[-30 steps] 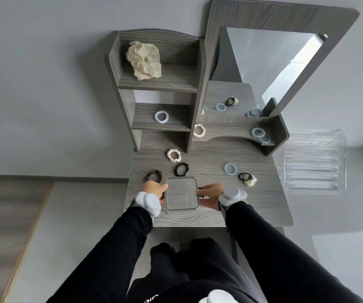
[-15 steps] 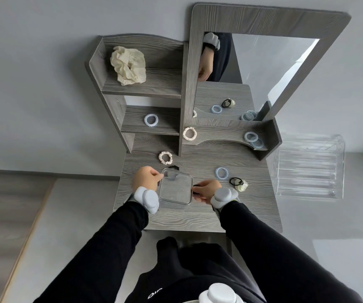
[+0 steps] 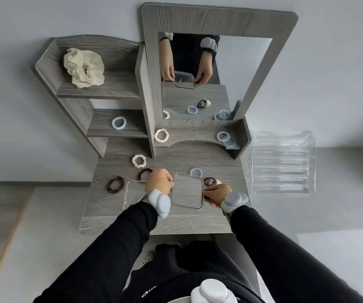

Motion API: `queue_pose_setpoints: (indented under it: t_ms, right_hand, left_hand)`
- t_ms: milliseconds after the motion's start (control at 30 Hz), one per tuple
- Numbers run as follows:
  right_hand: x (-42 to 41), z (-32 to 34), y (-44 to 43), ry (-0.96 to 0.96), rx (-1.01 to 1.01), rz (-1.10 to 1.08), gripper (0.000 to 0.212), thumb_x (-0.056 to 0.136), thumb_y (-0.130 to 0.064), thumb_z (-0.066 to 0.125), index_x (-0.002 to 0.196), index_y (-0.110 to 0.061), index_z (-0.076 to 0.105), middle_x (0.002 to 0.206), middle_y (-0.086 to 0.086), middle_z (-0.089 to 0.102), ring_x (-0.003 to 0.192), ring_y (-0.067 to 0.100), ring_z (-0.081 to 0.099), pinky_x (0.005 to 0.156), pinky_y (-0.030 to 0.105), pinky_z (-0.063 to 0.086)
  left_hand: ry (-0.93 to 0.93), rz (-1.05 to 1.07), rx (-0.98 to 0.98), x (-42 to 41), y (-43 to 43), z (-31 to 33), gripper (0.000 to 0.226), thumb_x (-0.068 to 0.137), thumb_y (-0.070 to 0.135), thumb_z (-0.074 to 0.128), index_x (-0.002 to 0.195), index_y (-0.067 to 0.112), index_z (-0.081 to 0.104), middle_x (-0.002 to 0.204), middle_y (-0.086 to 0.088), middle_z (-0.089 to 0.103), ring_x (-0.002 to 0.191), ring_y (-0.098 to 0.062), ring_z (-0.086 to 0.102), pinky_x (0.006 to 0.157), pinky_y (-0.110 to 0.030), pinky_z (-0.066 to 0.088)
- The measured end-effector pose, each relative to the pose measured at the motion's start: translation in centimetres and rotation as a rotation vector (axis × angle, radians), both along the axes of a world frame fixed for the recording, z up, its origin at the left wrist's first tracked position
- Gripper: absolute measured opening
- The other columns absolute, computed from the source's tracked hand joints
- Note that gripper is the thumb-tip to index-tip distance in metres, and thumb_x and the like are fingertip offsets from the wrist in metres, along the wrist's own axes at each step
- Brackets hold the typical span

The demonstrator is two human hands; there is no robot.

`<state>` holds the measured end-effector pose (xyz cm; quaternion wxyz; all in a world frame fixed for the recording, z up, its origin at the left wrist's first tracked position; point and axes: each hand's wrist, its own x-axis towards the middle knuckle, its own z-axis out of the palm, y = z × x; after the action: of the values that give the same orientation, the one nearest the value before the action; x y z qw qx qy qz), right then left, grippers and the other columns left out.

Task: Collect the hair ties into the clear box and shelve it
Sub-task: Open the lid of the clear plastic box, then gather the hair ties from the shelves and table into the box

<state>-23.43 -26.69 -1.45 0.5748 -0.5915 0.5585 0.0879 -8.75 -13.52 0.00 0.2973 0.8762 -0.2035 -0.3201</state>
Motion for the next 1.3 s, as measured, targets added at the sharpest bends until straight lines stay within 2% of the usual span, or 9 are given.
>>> queue_pose_setpoints:
  t_ms: [67,200,300,467,600,733,933,1100,1300]
  right_hand:
    - [-1.3,-0.9,-0.8,0.071,-0.065,0.103,0.017,0.084,-0.001,0.064,0.069,-0.009,0.063,0.058,0.002,0.061,0.034,0.002,0.051,0.028,0.009,0.033]
    - [-3.3,-3.1,-1.7,0.166,-0.113,0.199,0.011,0.082,-0.001,0.065,0.084,-0.011,0.069,0.063,0.000,0.059,0.058,0.015,0.058,0.043,0.016,0.039]
    - [-4.1,-4.9,-2.2,0.202,-0.131,0.228,0.022,0.081,-0.003,0.067,0.067,-0.020,0.063,0.078,0.006,0.065,0.079,0.024,0.062,0.057,0.025,0.046]
    - [-4.6,-7.0,-2.8,0.215,-0.143,0.291,0.026,0.082,-0.003,0.064,0.065,-0.021,0.060,0.078,0.005,0.065,0.079,0.025,0.061,0.068,0.032,0.051]
    - [-4.2,-7.6,-3.6,0.239,-0.156,0.375,0.012,0.083,-0.004,0.065,0.092,-0.011,0.069,0.091,0.008,0.066,0.080,0.025,0.060,0.075,0.034,0.052]
    - [-3.4,-7.0,-4.6,0.319,-0.207,0.481,0.013,0.081,-0.008,0.065,0.092,-0.007,0.071,0.099,0.010,0.073,0.085,0.028,0.067,0.083,0.035,0.057]
    - [-0.6,-3.1,-8.4,0.290,-0.505,0.393,0.019,0.088,-0.016,0.050,0.097,-0.004,0.064,0.095,0.014,0.069,0.087,0.032,0.064,0.067,0.030,0.043]
    - [1.4,-1.7,-11.4,0.120,-0.828,0.416,0.023,0.091,-0.017,0.054,0.114,-0.013,0.054,0.125,0.008,0.050,0.108,0.031,0.054,0.084,0.040,0.050]
    - [4.0,-1.9,-14.1,0.124,-0.964,0.549,0.035,0.092,-0.005,0.047,0.126,-0.011,0.045,0.134,0.010,0.039,0.106,0.034,0.056,0.074,0.036,0.046]
  left_hand:
    - [-0.013,-0.088,0.050,-1.3,-0.9,-1.1,0.007,0.079,-0.001,0.067,0.085,0.002,0.069,0.100,-0.020,0.072,0.090,-0.036,0.070,0.080,-0.045,0.059]
    - [-0.043,-0.239,0.200,-3.2,-2.1,-3.7,0.015,0.084,-0.002,0.054,0.090,0.003,0.067,0.102,-0.021,0.071,0.089,-0.037,0.070,0.082,-0.044,0.058]
    - [-0.005,-0.275,0.276,-3.9,-2.6,-5.8,0.019,0.087,-0.001,0.050,0.101,-0.001,0.063,0.110,-0.021,0.069,0.096,-0.038,0.068,0.085,-0.043,0.057]
    - [-0.007,-0.313,0.364,-4.2,-2.8,-7.9,0.028,0.087,-0.001,0.052,0.114,0.000,0.061,0.119,-0.018,0.064,0.110,-0.034,0.061,0.093,-0.039,0.050]
    - [-0.015,-0.335,0.418,-3.7,-3.2,-8.6,0.029,0.088,-0.002,0.050,0.116,0.001,0.059,0.121,-0.018,0.063,0.112,-0.034,0.059,0.094,-0.038,0.048]
    - [-0.075,-0.371,0.464,-2.9,-3.8,-8.3,0.029,0.090,0.001,0.049,0.116,0.003,0.059,0.123,-0.016,0.062,0.113,-0.033,0.059,0.093,-0.037,0.048]
    - [-0.266,-0.362,0.412,-0.7,-6.9,-6.3,0.021,0.092,0.007,0.046,0.108,0.013,0.058,0.115,-0.008,0.063,0.105,-0.030,0.061,0.083,-0.040,0.049]
    - [-0.420,-0.529,0.310,0.2,-9.4,-6.4,0.018,0.095,0.010,0.047,0.108,0.016,0.059,0.114,-0.007,0.060,0.104,-0.028,0.060,0.082,-0.042,0.053]
    - [-0.246,-0.713,0.309,0.7,-11.4,-7.5,0.035,0.088,0.029,0.063,0.118,0.015,0.053,0.128,-0.003,0.053,0.113,-0.024,0.056,0.090,-0.035,0.045]
